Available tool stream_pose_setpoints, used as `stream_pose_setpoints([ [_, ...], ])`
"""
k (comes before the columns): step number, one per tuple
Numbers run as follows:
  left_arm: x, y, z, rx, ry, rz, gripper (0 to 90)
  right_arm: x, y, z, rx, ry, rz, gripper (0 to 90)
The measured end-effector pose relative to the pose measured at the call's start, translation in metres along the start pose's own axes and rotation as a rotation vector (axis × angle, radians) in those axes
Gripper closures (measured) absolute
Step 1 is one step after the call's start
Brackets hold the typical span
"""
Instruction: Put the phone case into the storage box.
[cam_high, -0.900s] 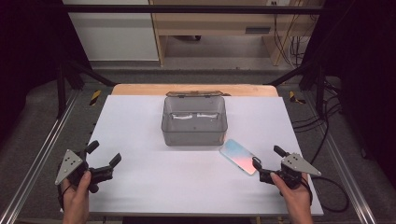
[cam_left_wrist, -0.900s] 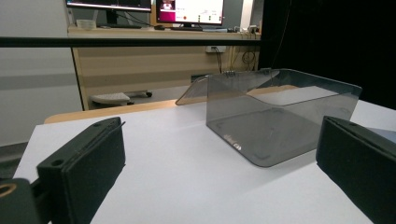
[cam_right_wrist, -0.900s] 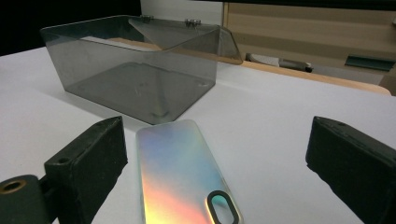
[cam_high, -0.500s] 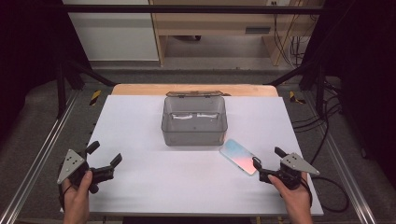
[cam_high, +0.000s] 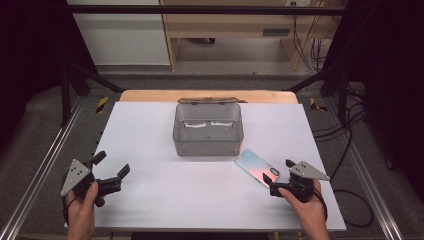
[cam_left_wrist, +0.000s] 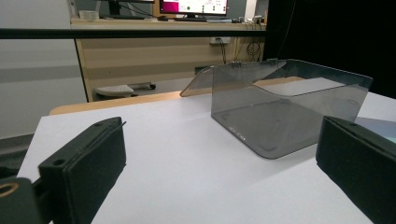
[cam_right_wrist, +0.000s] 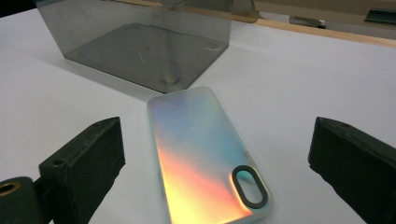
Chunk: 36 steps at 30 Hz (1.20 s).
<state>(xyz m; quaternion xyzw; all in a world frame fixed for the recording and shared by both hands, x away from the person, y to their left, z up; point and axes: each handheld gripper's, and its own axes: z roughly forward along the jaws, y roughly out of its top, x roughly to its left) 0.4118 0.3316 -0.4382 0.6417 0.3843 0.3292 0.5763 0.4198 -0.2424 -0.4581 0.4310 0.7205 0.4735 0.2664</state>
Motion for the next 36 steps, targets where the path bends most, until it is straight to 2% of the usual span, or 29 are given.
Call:
stream_pose_setpoints([
  [3,0.0,0.0,0.0,0.0,0.0,0.004,1.7,0.007,0.002,0.004,0.013,0.007,-0.025,3.8],
  [8,0.0,0.0,0.0,0.006,-0.002,0.005,1.7,0.01,0.003,0.009,0.028,0.015,-0.048,3.8],
  [12,-0.001,0.0,0.0,0.006,-0.002,0.007,1.7,0.006,0.005,0.016,0.065,-0.002,-0.073,4.1],
  [14,-0.002,0.0,0.0,0.007,-0.002,0.009,1.7,0.002,0.004,0.022,0.104,-0.005,-0.067,4.4],
  [15,-0.002,-0.001,0.001,0.01,-0.002,0.01,1.7,-0.002,0.003,0.028,0.146,0.006,-0.07,5.3],
  [16,-0.002,-0.001,0.001,0.015,-0.002,0.014,1.7,-0.002,0.003,0.028,0.146,0.006,-0.07,5.3],
  [18,-0.002,-0.001,0.001,0.017,-0.003,0.016,1.7,-0.005,0.0,0.034,0.194,0.032,-0.072,5.7],
  [22,-0.003,-0.001,0.001,0.021,-0.002,0.02,1.7,-0.01,-0.003,0.042,0.256,0.067,-0.072,5.9],
  [26,-0.004,-0.001,0.002,0.025,-0.003,0.024,1.7,-0.013,-0.004,0.047,0.293,0.091,-0.083,6.0],
  [28,-0.004,-0.001,0.002,0.029,-0.005,0.028,1.7,-0.014,-0.005,0.049,0.302,0.103,-0.069,6.3],
  [31,-0.005,-0.002,0.003,0.032,-0.007,0.031,1.7,-0.013,-0.008,0.053,0.338,0.124,-0.089,6.5],
  [34,-0.006,-0.002,0.003,0.037,-0.012,0.036,1.8,-0.014,-0.009,0.055,0.344,0.125,-0.078,6.7],
  [36,-0.007,-0.002,0.004,0.039,-0.015,0.041,1.8,-0.014,-0.009,0.054,0.344,0.126,-0.089,8.2],
])
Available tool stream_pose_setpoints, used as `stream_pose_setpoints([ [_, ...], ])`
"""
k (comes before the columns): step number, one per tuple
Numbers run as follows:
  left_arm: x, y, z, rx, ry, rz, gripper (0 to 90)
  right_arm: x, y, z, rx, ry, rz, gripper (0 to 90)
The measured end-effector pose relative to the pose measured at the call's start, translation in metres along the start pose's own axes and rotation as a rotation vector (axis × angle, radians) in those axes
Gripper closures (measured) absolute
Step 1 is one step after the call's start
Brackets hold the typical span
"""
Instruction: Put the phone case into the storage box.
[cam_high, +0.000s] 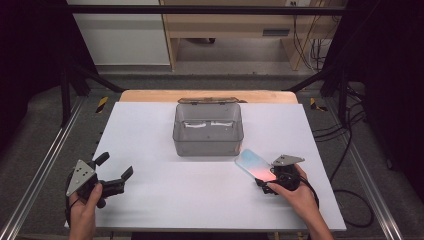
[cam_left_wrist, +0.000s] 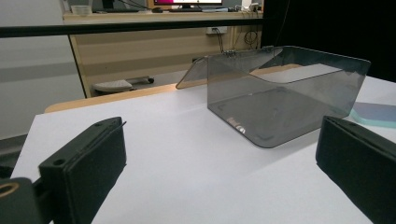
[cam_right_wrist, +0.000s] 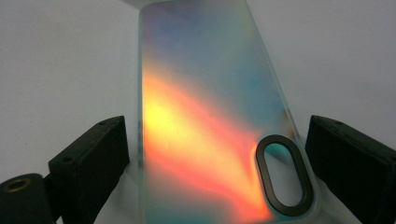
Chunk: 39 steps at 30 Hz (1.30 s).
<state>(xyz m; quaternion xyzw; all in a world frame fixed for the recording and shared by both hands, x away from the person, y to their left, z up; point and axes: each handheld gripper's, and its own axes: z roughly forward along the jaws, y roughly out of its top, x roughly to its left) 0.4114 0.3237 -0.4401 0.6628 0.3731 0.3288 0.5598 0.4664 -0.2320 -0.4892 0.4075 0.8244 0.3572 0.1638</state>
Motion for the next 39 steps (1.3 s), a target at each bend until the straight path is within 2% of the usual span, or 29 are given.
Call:
stream_pose_setpoints([
  [3,-0.001,0.0,0.001,0.004,-0.005,0.005,1.9,-0.001,-0.002,-0.002,-0.012,-0.009,-0.012,13.9],
  [11,-0.002,0.0,0.002,0.008,-0.01,0.005,2.0,0.0,0.0,-0.003,0.005,-0.012,-0.04,16.8],
  [17,-0.002,0.0,0.002,0.005,-0.008,-0.007,2.1,0.004,0.002,-0.006,0.01,-0.012,-0.032,17.7],
  [20,-0.003,0.0,0.002,0.006,-0.007,-0.003,2.2,0.005,0.003,-0.009,0.005,0.01,-0.026,17.7],
  [29,-0.008,0.002,0.003,0.007,-0.021,0.022,2.2,0.016,0.001,-0.028,-0.017,0.019,-0.033,17.7],
  [32,-0.011,0.002,0.005,0.016,-0.024,0.024,2.3,0.019,0.0,-0.032,-0.03,0.026,-0.02,17.7],
  [36,-0.015,0.003,0.003,0.018,-0.027,0.056,2.2,0.023,0.001,-0.031,-0.023,0.048,-0.01,17.7],
  [39,-0.015,0.003,0.005,0.028,-0.026,0.065,2.2,0.028,0.004,-0.029,-0.022,0.064,-0.02,17.8],
])
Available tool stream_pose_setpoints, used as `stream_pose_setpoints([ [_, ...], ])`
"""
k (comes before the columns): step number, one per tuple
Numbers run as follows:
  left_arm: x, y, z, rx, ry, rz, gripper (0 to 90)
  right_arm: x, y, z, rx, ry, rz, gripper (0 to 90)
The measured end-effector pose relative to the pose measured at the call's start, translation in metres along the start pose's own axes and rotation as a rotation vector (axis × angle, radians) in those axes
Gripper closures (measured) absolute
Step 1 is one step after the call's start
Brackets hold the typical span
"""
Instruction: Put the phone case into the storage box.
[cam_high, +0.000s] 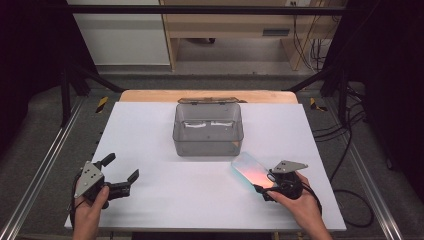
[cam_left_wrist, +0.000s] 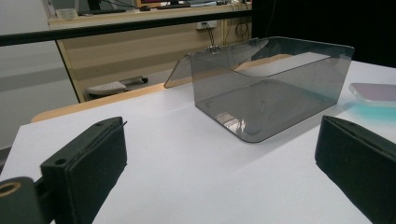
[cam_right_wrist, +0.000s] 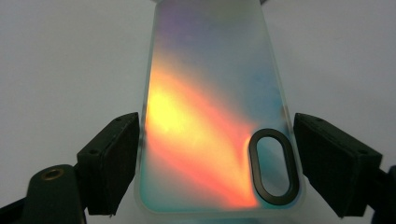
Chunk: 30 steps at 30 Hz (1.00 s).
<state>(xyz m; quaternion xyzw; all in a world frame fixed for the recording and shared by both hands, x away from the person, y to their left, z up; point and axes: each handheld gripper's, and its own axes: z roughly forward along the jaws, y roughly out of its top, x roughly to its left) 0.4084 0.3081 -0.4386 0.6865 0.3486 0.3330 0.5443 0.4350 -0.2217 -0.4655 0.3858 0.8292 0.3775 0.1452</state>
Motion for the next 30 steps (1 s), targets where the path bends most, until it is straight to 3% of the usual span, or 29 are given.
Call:
stream_pose_setpoints([
  [8,-0.002,0.001,-0.001,0.0,0.003,0.013,2.3,0.018,0.009,0.004,0.003,0.049,-0.027,17.7],
  [14,-0.008,0.004,0.0,0.008,0.005,0.049,2.3,0.038,0.021,0.011,0.011,0.114,-0.054,17.7],
  [20,-0.017,0.008,0.001,0.003,-0.01,0.087,2.2,0.058,0.044,0.02,0.025,0.162,-0.096,17.7],
  [24,-0.023,0.009,0.004,0.005,-0.022,0.136,2.1,0.065,0.056,0.023,0.037,0.173,-0.111,17.7],
  [30,-0.034,0.009,0.006,0.025,-0.049,0.153,2.1,0.08,0.075,0.036,0.076,0.207,-0.162,17.7],
])
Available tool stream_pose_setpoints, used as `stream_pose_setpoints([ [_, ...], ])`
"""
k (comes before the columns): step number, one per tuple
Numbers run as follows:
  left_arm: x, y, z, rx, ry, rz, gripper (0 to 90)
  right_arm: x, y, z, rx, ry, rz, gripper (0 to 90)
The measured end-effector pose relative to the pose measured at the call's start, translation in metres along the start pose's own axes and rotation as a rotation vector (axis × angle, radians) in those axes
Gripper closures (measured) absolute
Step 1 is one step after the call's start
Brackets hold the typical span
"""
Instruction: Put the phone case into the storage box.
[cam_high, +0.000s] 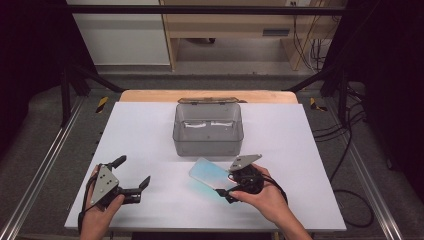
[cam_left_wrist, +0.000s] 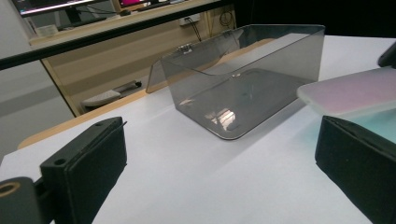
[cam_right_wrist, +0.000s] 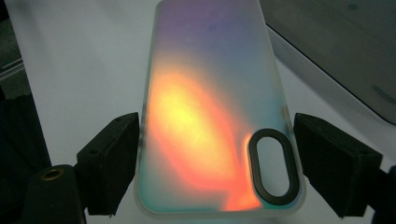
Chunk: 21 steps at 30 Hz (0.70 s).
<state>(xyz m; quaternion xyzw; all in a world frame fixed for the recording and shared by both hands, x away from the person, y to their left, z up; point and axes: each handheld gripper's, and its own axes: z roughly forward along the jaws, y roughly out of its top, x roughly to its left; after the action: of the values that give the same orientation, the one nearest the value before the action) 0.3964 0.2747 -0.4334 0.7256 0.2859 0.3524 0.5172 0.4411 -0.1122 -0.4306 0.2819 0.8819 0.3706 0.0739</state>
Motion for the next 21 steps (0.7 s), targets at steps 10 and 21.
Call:
stream_pose_setpoints([
  [10,-0.011,0.005,0.003,0.016,-0.065,0.073,2.3,0.024,0.032,0.022,0.035,0.018,-0.044,17.7],
  [21,-0.018,0.015,0.0,-0.011,-0.063,0.125,2.1,0.033,0.076,0.015,0.091,0.039,-0.066,17.6],
])
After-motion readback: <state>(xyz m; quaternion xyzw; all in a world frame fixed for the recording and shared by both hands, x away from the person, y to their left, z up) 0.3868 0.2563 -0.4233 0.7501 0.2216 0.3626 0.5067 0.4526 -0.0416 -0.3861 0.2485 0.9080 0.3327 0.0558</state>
